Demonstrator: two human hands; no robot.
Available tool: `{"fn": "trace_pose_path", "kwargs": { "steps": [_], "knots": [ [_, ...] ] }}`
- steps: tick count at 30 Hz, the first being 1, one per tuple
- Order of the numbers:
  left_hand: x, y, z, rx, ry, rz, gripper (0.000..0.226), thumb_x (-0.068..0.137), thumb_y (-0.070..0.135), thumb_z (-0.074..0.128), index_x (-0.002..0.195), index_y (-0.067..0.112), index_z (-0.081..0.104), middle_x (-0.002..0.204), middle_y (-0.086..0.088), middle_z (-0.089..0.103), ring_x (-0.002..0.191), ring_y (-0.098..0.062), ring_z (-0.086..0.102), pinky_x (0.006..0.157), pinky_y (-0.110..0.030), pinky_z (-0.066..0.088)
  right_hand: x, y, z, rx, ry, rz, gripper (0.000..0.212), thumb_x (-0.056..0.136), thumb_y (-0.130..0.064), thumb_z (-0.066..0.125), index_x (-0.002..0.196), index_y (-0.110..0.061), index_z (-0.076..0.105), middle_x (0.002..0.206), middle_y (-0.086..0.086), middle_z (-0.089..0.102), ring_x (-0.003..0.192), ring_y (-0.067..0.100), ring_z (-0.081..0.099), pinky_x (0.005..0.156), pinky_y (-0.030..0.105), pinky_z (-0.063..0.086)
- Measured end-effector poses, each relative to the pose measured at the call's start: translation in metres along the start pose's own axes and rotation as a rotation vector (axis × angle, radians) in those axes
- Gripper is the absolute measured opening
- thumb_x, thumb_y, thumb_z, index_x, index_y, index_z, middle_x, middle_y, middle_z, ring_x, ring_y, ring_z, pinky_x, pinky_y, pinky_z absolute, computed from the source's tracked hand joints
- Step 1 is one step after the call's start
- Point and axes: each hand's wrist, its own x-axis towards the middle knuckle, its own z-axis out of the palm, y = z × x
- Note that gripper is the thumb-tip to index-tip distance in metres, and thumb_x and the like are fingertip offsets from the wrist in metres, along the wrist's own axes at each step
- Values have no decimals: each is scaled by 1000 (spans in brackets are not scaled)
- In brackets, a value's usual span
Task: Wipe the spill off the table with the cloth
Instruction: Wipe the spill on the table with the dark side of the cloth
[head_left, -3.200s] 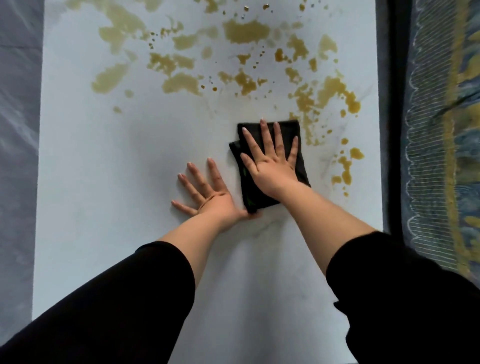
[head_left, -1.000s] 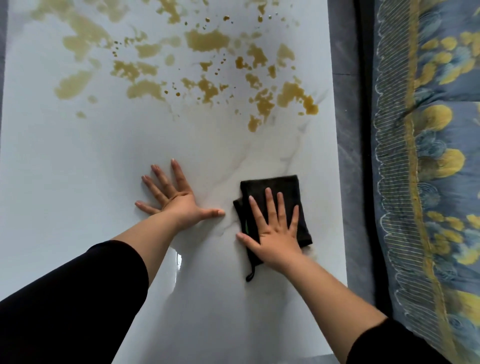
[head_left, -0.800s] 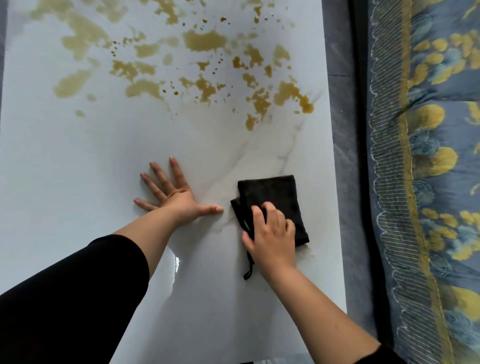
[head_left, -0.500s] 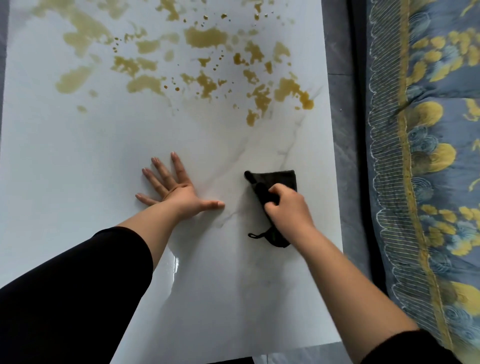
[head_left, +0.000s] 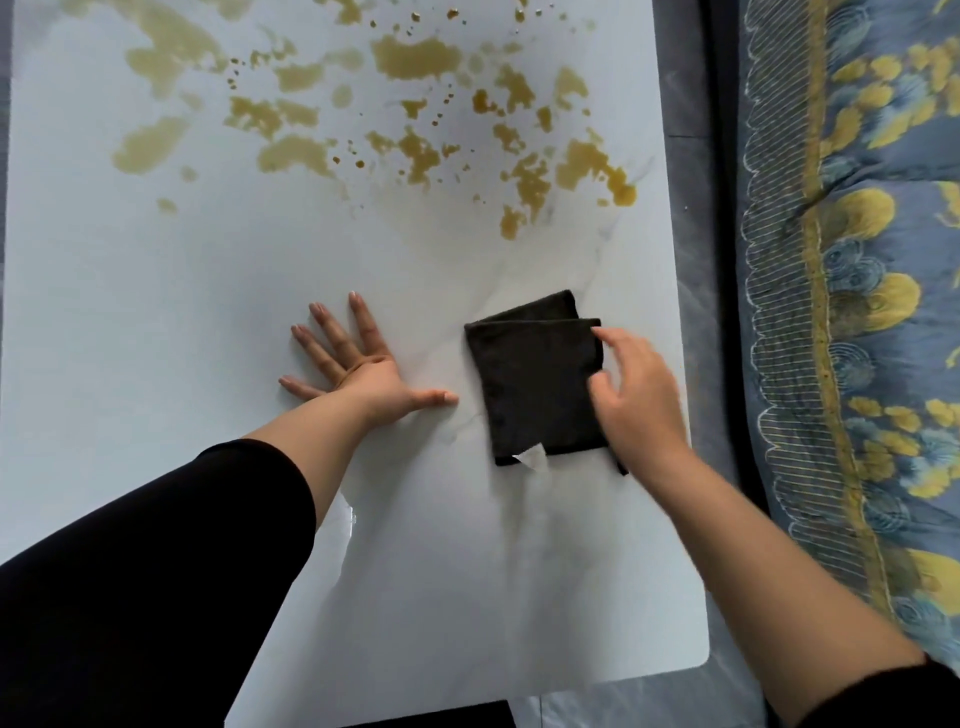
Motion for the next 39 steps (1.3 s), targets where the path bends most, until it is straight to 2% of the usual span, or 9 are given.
{"fn": "trace_pose_path", "kwargs": {
  "steps": [2, 4, 8, 12, 18, 26, 33, 36, 39],
  "knots": [
    [0, 0, 0, -3, -3, 3, 162, 41, 84, 74, 129, 32, -52, 138, -11, -57, 129, -39, -48, 99, -76, -11, -11, -11, 30, -122, -162, -90, 61, 95, -41, 43, 152, -32, 21, 161, -3, 12, 147, 19, 7, 117, 49, 1],
    [1, 0, 0, -5, 2, -1, 162, 40, 84, 74, 128, 32, -53, 138, -11, -58, 129, -39, -49, 99, -76, -11, -12, -15, 59, -263, -312, -67, 71, 95, -61, 31, 148, -44, -13, 157, -8, -26, 143, 14, -27, 110, 47, -21],
    [5, -2, 2, -23, 17, -1, 163, 37, 85, 74, 120, 36, -57, 134, -9, -60, 127, -38, -51, 98, -77, -13, -5, -4, 83, -352, -327, 0, 73, 83, -77, 10, 135, -49, -33, 141, -12, -49, 130, 12, -47, 103, 45, -34],
    [10, -5, 4, -16, 22, -9, 163, 36, 84, 75, 113, 37, -61, 112, -2, -72, 106, -33, -63, 95, -77, -15, 7, 10, 74, -378, -362, 1, 72, 73, -83, -1, 130, -56, -36, 137, -17, -52, 126, 8, -50, 97, 41, -38],
    [12, -7, 5, -10, 23, -11, 162, 37, 83, 75, 108, 38, -63, 111, -2, -73, 94, -26, -70, 93, -76, -18, 94, 6, 52, -396, -399, 88, 80, 81, -79, 19, 135, -49, -32, 150, -7, -41, 137, 16, -38, 105, 51, -26],
    [-4, 0, -1, -8, 2, -8, 156, 48, 83, 72, 125, 35, -54, 131, -8, -63, 121, -35, -55, 100, -73, -16, 96, 2, 49, -401, -429, 29, 78, 84, -77, 19, 129, -47, -37, 148, -5, -44, 136, 20, -40, 105, 54, -25],
    [-15, 40, 18, -146, 276, -75, 123, 66, 90, 47, 150, 33, -23, 159, -4, -30, 144, -25, -32, 113, -59, -12, 112, 34, 26, -466, -527, -213, 75, 82, -80, 12, 121, -52, -45, 123, -16, -62, 117, 11, -55, 97, 48, -34],
    [-6, 82, 30, -333, 238, -157, 134, 60, 92, 53, 144, 35, -34, 153, -5, -41, 140, -31, -37, 110, -63, -12, 128, 50, 10, -500, -593, -320, 74, 80, -80, 13, 119, -57, -46, 125, -19, -62, 114, 8, -58, 97, 47, -34],
    [8, 101, 36, -418, 207, -235, 146, 51, 94, 56, 129, 34, -51, 130, -4, -64, 129, -33, -51, 103, -66, -21, 136, 56, 5, -507, -617, -363, 74, 73, -85, 7, 119, -60, -45, 128, -21, -60, 116, 6, -58, 94, 44, -38]
  ]
}}
